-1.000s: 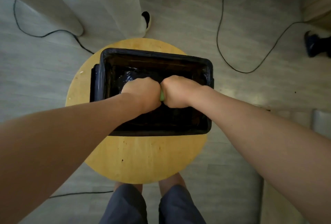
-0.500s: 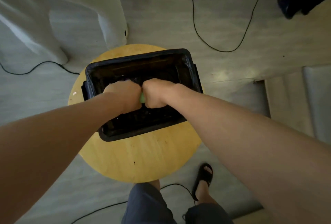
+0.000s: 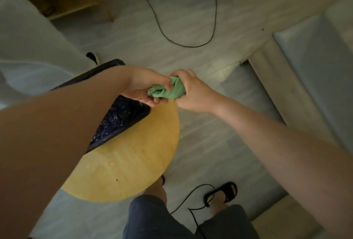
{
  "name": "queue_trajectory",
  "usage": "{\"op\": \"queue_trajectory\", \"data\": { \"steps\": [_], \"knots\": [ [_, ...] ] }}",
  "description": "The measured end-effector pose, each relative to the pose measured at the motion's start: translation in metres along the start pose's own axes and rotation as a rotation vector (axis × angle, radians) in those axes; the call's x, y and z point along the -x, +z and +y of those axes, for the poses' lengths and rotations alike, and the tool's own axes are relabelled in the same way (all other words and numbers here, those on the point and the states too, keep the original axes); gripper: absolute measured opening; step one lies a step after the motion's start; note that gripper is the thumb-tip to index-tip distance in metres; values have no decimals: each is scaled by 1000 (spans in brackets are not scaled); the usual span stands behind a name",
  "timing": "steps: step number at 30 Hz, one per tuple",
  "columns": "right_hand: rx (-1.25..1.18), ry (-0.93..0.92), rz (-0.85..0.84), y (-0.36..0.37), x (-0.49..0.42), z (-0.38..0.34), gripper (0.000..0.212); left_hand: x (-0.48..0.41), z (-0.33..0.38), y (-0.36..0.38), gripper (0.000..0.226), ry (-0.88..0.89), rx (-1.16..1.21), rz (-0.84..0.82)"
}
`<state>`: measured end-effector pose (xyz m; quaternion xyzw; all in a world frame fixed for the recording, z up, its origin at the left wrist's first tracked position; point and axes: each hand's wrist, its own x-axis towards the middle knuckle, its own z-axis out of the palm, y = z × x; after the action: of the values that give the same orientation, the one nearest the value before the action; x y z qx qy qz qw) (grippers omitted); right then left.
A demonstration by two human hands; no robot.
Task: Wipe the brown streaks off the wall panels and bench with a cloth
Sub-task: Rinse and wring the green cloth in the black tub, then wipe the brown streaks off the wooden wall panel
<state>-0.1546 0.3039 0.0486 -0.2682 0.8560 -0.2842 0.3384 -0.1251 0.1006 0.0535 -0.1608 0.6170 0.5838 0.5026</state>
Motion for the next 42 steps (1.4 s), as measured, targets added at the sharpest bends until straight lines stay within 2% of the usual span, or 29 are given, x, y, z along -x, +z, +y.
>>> {"op": "queue_trajectory", "data": {
  "steps": [6,10,13,16,19,23,26,27,28,30,32,34,38,40,42],
  "knots": [
    [-104,145,269,-123,134,119,61,-67,152,163,40,105,-73,111],
    [-137,261,481,-209,259,215,64,-123,252,317,14,208,-92,152],
    [-189,365,596,-264,364,279,69,-164,320,440,15,241,-131,93],
    [-212,443,754,-314,471,330,76,-190,386,564,28,306,-197,1],
    [-252,475,936,-359,575,371,67,-207,444,688,40,412,-184,-122],
    [-375,464,1227,-396,682,411,64,-220,495,824,20,508,-120,-339],
    [-641,495,1400,-415,742,433,33,-235,519,899,24,555,-168,-481],
    [-717,529,1517,-421,775,448,24,-245,532,942,24,538,-241,-583],
    [-762,532,1552,-423,782,452,20,-249,537,954,24,543,-261,-609],
    [-835,570,1608,-427,796,455,14,-258,548,976,36,545,-286,-622],
    [-896,622,1710,-430,819,474,16,-270,566,1016,53,531,-436,-669],
    [-960,628,1802,-438,841,487,18,-280,584,1053,61,621,-689,-695],
    [-1128,556,2087,-461,873,493,20,-282,622,1090,60,973,-1141,-815],
    [-1191,521,2251,-475,886,493,23,-286,645,1112,53,979,-1186,-972],
    [-1171,536,2371,-484,899,489,25,-287,656,1133,46,886,-1157,-1119]
  ]
}}
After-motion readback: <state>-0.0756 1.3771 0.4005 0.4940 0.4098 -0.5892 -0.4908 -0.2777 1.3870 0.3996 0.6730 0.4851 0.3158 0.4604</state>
